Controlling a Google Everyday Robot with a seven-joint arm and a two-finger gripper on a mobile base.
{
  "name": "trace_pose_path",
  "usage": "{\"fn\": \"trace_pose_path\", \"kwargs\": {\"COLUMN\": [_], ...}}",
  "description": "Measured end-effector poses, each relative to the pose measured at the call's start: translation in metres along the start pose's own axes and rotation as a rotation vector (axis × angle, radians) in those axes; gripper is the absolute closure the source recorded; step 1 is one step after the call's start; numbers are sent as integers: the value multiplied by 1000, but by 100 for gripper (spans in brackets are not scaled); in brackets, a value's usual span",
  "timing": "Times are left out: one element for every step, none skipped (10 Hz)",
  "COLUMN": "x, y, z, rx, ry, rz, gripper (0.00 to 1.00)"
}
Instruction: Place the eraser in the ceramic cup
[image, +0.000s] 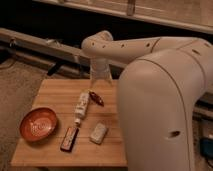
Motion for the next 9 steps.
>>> {"fn": "trace_pose_path", "kwargs": {"x": [0,0,0,0,0,0,0,1,3], "y": [0,0,0,0,0,0,0,0,1], "z": [0,0,0,0,0,0,0,0,-1], "rx": [0,0,0,0,0,0,0,2,5], "ry": [0,0,0,0,0,0,1,-1,-8], "rz": [0,0,0,0,0,0,0,-1,-6], "gripper": [30,30,30,30,30,30,30,30,30]}}
